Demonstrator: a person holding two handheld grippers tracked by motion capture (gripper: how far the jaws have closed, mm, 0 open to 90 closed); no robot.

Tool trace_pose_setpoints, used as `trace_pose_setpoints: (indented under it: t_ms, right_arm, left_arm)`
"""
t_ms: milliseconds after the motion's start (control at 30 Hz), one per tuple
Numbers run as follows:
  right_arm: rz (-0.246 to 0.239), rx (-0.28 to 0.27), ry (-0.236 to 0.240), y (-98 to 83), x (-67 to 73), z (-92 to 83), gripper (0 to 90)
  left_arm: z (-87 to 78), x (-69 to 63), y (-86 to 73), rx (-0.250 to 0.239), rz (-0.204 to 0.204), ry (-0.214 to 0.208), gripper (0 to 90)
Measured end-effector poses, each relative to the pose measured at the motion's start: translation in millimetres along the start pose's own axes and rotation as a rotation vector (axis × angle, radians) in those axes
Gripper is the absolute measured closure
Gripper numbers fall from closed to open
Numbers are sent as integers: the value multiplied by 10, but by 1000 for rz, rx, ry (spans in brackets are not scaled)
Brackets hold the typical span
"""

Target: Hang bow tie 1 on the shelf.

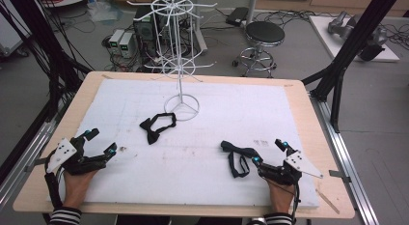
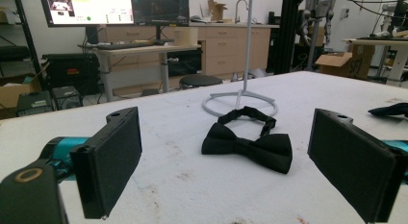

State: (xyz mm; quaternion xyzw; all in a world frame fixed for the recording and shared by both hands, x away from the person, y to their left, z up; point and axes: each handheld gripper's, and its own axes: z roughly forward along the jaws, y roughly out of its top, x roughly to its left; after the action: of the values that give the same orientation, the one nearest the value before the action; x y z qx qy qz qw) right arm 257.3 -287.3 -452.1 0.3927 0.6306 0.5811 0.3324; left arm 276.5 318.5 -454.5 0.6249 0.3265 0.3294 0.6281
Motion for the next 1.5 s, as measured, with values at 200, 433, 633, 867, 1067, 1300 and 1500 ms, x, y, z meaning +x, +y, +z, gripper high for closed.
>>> trace_pose_setpoints:
  t_ms: [200, 433, 633, 867, 1067, 1300, 1500]
  right_arm:
    - [26, 29, 14, 18, -16, 22, 66]
    - [-6, 81, 41, 84, 1, 62, 66]
    - [-44, 107, 75, 221, 11, 100, 66]
    - [-71, 158, 129, 444, -22, 180, 66]
    - [-91, 197, 167, 628, -46, 266, 66]
    - [-118, 248, 197, 729, -57, 326, 66]
    - [-139, 305, 236, 798, -57, 377, 66]
  left_arm:
    - [2, 0, 0, -1, -2, 0, 121]
    - [4, 0, 1, 2, -2, -1, 121]
    - [2, 1, 2, 5, 3, -3, 121]
    - [6, -2, 1, 2, -3, -3, 121]
    - [4, 0, 1, 2, -1, -1, 121]
    - [5, 0, 1, 2, -2, -2, 121]
    - [6, -2, 1, 2, -3, -3, 121]
